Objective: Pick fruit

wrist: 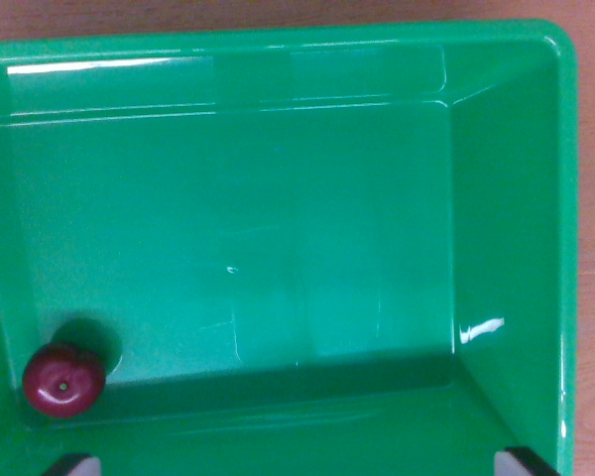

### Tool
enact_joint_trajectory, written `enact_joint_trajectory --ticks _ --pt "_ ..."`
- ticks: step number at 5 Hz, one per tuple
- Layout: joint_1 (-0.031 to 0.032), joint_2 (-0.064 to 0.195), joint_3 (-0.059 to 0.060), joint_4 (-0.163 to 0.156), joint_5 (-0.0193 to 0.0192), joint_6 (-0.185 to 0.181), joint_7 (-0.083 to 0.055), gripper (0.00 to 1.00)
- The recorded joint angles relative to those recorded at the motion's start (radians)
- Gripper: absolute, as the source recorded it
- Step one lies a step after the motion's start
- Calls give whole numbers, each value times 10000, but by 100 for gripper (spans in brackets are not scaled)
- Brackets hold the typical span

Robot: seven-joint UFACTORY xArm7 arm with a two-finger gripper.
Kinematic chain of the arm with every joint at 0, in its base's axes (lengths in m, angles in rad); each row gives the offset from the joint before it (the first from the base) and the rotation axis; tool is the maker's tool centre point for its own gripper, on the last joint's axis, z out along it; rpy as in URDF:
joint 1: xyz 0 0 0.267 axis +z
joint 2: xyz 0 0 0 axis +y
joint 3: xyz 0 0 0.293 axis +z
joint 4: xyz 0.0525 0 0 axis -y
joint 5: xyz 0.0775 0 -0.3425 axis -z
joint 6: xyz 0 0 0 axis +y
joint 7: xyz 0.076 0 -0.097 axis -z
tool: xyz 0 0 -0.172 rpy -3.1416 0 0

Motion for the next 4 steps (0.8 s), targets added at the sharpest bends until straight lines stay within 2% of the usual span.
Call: enact_joint_trajectory --ticks 1,2,3,4 --pt "19 20 13 -91 19 -108 -33 0" --pt "19 20 13 -91 19 -108 -33 0" --pt "48 51 33 -230 48 -275 -84 0" --pt "48 51 33 -230 48 -275 -84 0"
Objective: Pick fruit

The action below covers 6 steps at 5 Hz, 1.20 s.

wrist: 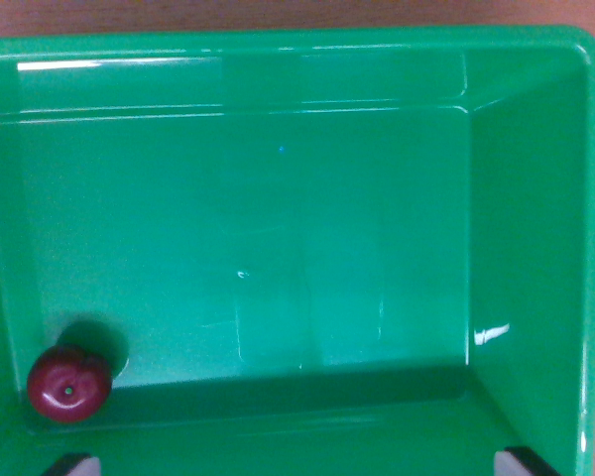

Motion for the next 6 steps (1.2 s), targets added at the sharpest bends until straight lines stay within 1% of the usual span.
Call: enact_joint_trajectory --ticks 1,2,3,4,5,6 --pt "38 41 26 -183 38 -219 -67 0" --pt "38 41 26 -183 38 -219 -67 0" --pt "85 90 57 -405 84 -483 -148 0" --pt "85 90 57 -405 84 -483 -148 0" --pt "138 147 94 -663 137 -792 -242 0" --pt "138 147 94 -663 137 -792 -242 0"
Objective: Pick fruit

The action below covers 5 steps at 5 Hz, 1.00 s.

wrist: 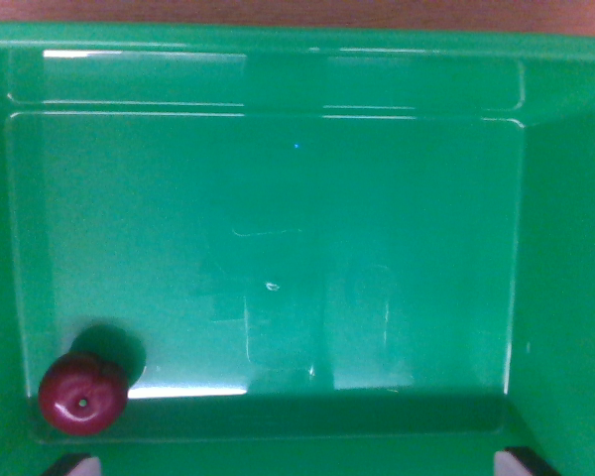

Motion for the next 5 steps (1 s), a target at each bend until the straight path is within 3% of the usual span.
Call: enact_joint_trajectory --ticks 1,2,3,4,5 --pt "60 64 41 -289 60 -344 -105 0" --pt "60 64 41 -289 60 -344 -105 0" --pt "126 134 86 -605 125 -721 -221 0" --pt "126 134 86 -605 125 -721 -221 0" --pt "193 205 131 -927 192 -1105 -339 0"
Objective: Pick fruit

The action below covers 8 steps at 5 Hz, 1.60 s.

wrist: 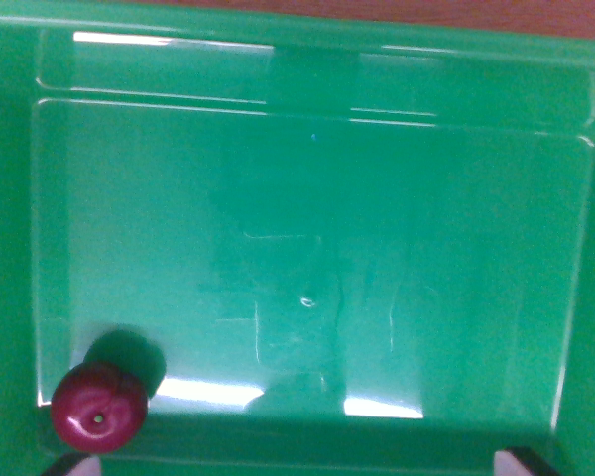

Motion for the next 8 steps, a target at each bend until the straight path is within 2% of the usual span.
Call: enact_joint_trajectory --ticks 1,2,3,4,5,6,7,8 --pt "0 0 0 0 0 0 0 0" --pt "76 81 51 -364 75 -434 -133 0" --pt "76 81 51 -364 75 -434 -133 0" --pt "155 164 105 -742 154 -885 -271 0" --pt "155 164 105 -742 154 -885 -271 0" --pt "235 250 159 -1127 234 -1345 -412 0" --pt "235 250 159 -1127 234 -1345 -412 0" --pt "314 333 213 -1502 311 -1792 -549 0"
